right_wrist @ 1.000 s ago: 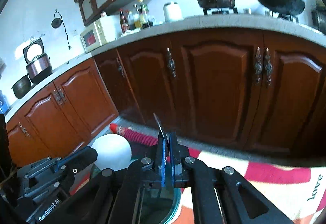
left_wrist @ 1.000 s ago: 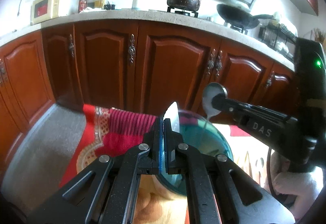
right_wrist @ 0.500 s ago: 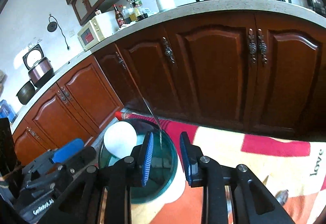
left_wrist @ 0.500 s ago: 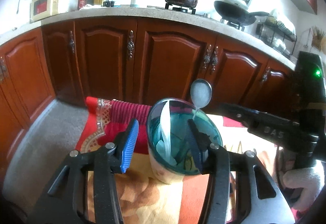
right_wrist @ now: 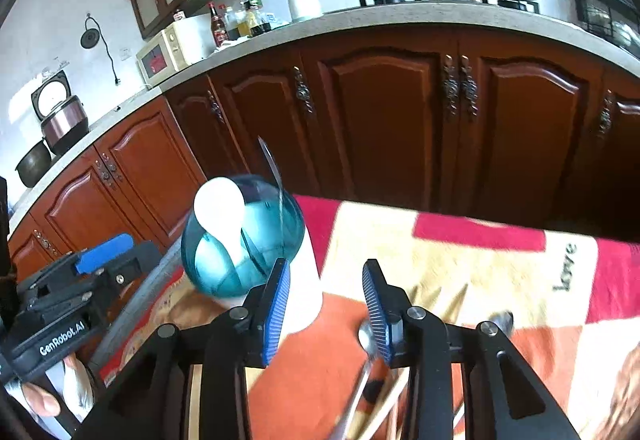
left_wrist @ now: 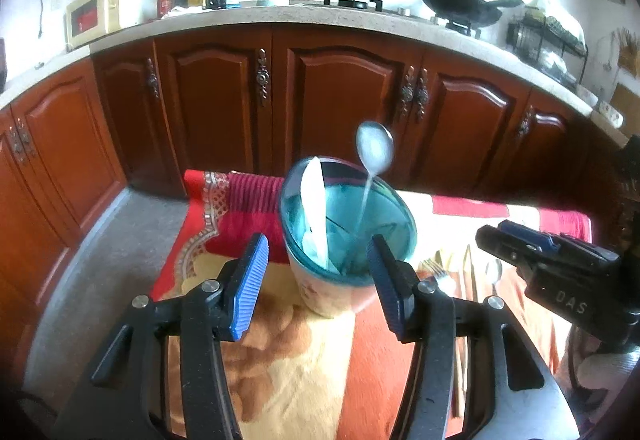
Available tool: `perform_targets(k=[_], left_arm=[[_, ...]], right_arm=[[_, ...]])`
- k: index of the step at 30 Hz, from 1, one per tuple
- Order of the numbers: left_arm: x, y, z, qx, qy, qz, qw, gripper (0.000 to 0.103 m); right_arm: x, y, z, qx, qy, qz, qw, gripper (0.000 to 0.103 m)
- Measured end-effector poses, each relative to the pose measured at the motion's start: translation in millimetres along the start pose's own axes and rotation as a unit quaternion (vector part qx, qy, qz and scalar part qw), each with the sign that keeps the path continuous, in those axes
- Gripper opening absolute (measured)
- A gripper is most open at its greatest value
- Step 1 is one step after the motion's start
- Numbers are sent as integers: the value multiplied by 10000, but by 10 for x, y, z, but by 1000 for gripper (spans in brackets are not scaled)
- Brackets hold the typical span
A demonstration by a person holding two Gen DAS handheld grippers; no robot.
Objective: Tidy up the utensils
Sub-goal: 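Drop the white spoon into the holder with the left tool while the right tool drops its spoon, then grasp a wooden chopstick with the left tool while the right tool grasps another metal spoon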
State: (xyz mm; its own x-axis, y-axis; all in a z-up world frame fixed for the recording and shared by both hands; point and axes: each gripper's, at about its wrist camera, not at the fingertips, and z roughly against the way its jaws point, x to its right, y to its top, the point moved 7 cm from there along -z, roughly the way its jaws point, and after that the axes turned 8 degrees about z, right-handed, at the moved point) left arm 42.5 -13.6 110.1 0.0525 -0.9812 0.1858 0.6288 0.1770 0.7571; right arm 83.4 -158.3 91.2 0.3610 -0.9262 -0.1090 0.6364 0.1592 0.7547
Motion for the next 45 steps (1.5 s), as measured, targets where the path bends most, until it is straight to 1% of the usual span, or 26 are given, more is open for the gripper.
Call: perform_targets(k=[8, 17, 20, 22, 24, 27, 29, 30, 32, 34, 36, 40, 45], left_arm=[[275, -308, 92, -207, -38, -251, 9995, 52], [587, -617, 41, -487, -195, -514, 9973, 52], [662, -729, -19, -635, -289, -561, 9960, 52], [689, -813, -92, -804, -349, -566, 9945, 52], [694, -892, -161, -967, -398, -526, 9931, 52], [704, -974, -265, -1185, -531, -409, 9907, 52], [734, -1003, -311, -1281, -610, -355, 9892, 52], [764, -1011, -346, -1344, -671, -327, 9881, 52], [818, -1011, -391, -1417, -750, -278, 9867, 52], [898, -986, -447, -1489, -806, -248, 9853, 52], [1032, -950, -523, -1571, -854, -338, 9833, 52], [1262, -876, -690, -1644, -831, -572, 9812, 52], [1530, -764, -1020, -1859, -897, -609, 9766, 52]], right_arm=[[184, -417, 298, -133, -274, -116, 9995, 36], [506, -834, 481, -318, -443, -422, 9976, 37], [646, -977, 480, -409, -438, -542, 9967, 37], [712, -1039, 456, -452, -403, -617, 9963, 37], [790, -1101, 406, -493, -281, -749, 9956, 37], [846, -1130, 320, -528, -57, -930, 9943, 37], [914, -1113, 255, -545, -98, -993, 9935, 37], [960, -1104, 219, -557, -114, -1051, 9928, 35], [1068, -1085, 130, -587, -41, -1280, 9900, 33], [1187, -1078, 47, -632, -90, -1457, 9873, 33], [1323, -1082, -50, -682, -155, -1608, 9845, 32], [1500, -1062, -175, -690, -124, -1776, 9816, 32], [1647, -1015, -314, -669, -13, -1764, 9820, 32]])
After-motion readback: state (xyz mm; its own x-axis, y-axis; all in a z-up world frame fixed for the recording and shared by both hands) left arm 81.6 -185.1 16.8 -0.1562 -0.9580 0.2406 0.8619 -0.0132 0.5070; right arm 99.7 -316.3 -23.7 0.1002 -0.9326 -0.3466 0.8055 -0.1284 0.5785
